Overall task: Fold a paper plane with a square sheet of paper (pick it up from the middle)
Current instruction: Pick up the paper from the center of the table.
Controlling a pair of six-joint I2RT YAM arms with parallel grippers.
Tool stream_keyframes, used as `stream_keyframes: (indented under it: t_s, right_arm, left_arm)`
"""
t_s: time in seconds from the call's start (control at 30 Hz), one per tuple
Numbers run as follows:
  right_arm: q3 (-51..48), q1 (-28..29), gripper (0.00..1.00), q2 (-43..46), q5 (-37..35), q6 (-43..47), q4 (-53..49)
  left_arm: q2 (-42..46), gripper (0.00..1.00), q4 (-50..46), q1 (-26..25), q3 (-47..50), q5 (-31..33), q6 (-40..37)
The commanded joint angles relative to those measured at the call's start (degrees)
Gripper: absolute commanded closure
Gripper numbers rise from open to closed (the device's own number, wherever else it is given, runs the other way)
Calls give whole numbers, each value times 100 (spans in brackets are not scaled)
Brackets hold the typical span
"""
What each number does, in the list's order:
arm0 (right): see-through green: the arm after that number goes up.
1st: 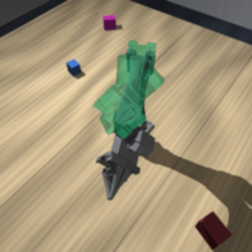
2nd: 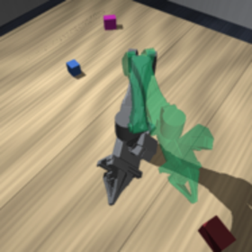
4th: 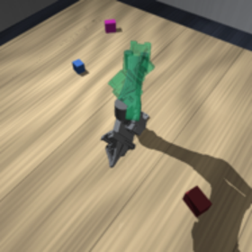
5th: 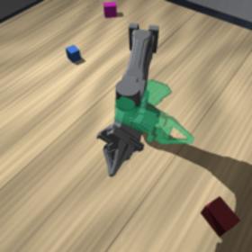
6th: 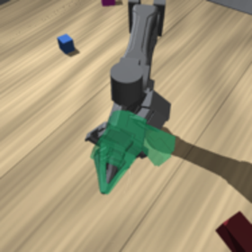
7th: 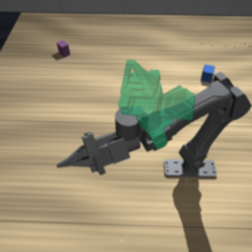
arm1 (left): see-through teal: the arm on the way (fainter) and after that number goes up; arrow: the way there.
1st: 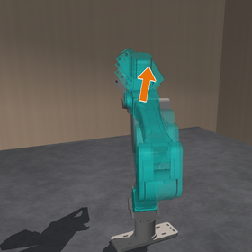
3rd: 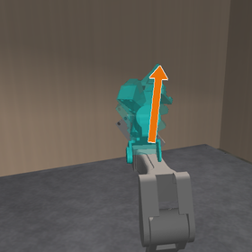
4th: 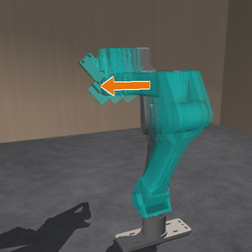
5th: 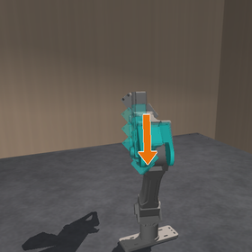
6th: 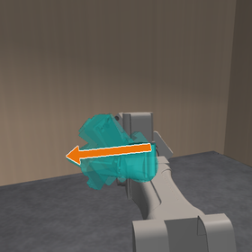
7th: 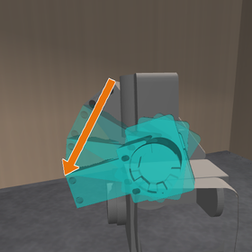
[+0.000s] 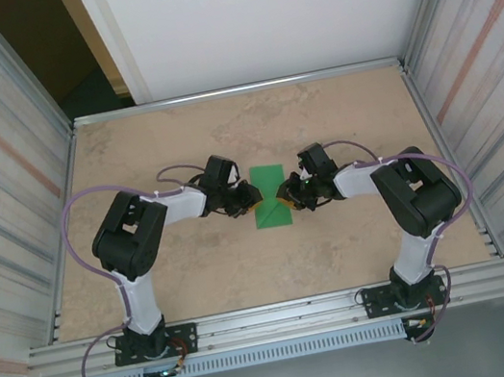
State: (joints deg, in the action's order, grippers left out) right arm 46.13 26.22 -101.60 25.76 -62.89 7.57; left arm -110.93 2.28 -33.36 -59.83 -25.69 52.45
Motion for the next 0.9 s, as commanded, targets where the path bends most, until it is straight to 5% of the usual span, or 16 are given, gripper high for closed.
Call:
stream_keyframes:
  t_s: [0.0,0.87]
  right_arm:
    - [-69,-31,77,-123,92,-126,254]
    - [-60,-218,90,-413,380,298,942]
  left_arm:
    - [-83,80,-308,39,174,134,14]
    - [78,80,-378,101,131,47,-24]
